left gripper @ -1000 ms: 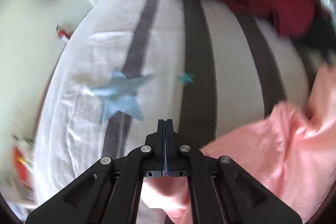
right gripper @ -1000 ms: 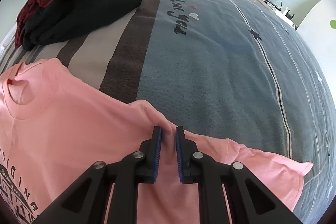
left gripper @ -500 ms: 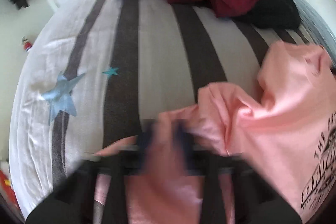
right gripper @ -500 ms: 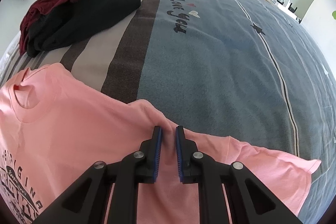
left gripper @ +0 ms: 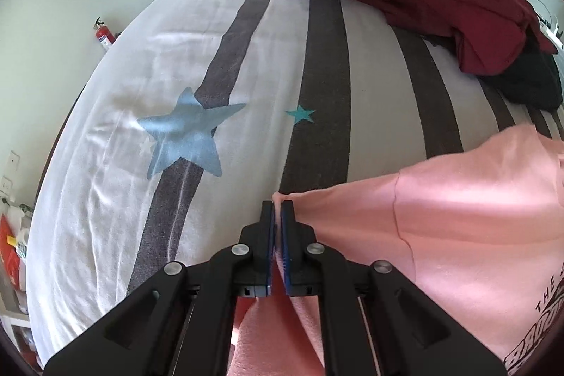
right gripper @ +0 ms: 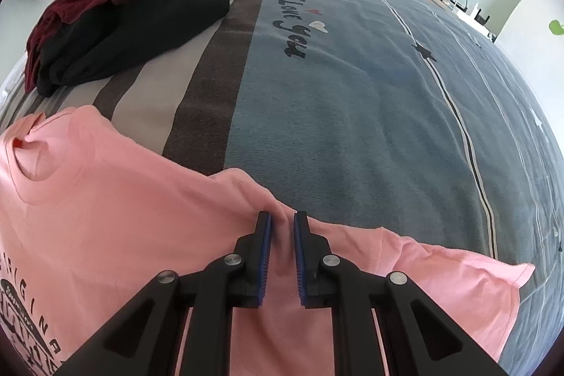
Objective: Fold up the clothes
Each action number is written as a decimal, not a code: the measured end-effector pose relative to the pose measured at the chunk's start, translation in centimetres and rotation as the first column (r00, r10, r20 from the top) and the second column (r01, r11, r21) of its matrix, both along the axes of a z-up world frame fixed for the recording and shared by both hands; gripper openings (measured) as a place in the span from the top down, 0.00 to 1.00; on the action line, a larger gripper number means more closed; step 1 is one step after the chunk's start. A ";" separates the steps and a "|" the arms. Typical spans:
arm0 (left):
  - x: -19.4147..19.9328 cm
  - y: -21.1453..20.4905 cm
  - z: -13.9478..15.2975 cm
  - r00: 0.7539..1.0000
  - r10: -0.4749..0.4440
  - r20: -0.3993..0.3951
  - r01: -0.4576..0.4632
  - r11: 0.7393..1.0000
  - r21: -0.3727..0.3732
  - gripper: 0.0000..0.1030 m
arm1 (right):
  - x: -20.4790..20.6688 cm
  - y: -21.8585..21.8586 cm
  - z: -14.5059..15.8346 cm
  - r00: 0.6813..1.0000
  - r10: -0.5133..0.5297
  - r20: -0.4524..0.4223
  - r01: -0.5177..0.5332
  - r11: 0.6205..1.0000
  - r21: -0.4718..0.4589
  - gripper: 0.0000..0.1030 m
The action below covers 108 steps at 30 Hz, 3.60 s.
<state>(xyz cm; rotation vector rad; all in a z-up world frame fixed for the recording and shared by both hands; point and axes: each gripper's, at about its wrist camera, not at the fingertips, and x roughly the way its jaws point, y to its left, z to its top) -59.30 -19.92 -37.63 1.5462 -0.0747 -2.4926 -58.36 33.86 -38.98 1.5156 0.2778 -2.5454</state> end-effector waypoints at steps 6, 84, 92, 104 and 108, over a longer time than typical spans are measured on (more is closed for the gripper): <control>3.0 -0.7 4.8 0.983 0.053 -0.177 -0.054 0.999 -0.004 0.50 | -0.2 0.1 0.1 1.000 0.004 0.004 -0.004 1.000 -0.027 0.90; -8.2 30.4 0.8 0.796 -0.603 0.041 0.578 0.779 0.242 0.75 | 0.3 14.9 -0.3 0.976 -0.206 0.075 0.208 0.978 -0.026 0.99; -6.0 30.5 1.0 0.690 -0.723 0.023 0.703 0.678 0.212 0.97 | 0.1 14.8 -0.4 0.976 -0.207 0.071 0.209 0.978 -0.025 0.99; -3.4 27.5 4.6 0.802 -0.548 -0.238 0.557 0.830 -0.031 0.88 | 0.3 14.5 -0.3 0.976 -0.208 0.060 0.209 0.978 -0.016 0.99; -3.9 25.2 3.9 0.856 -0.484 -0.182 0.504 0.859 0.085 0.86 | 0.2 14.5 -0.3 0.974 -0.216 0.063 0.218 0.976 -0.018 0.99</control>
